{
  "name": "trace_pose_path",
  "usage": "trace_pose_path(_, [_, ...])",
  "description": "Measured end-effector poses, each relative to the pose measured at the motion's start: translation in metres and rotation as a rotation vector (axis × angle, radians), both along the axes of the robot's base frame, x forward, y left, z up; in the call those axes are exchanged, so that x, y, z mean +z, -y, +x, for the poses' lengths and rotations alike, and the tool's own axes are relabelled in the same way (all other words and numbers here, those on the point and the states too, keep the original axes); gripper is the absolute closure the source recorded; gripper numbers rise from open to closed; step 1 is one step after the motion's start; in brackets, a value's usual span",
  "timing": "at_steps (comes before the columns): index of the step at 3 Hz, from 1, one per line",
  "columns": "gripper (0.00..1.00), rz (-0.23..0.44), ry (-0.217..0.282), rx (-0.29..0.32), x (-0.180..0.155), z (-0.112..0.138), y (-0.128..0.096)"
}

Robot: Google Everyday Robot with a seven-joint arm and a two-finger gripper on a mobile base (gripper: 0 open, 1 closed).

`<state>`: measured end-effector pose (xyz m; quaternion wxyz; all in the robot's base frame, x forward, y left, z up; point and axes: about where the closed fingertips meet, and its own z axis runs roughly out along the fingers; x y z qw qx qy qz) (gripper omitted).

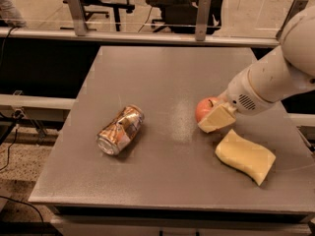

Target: Move apple near sponge

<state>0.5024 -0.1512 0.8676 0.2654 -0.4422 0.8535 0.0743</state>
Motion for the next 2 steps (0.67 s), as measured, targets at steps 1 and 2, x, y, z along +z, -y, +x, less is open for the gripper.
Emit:
trace_pose_path(1, [0.85, -0.020, -0.010, -0.023, -0.0046, -0.0079, 0.0041])
trace_pose_path(2, [0.60, -0.027, -0.010, -0.044, -0.0071, -0.0130, 0.0095])
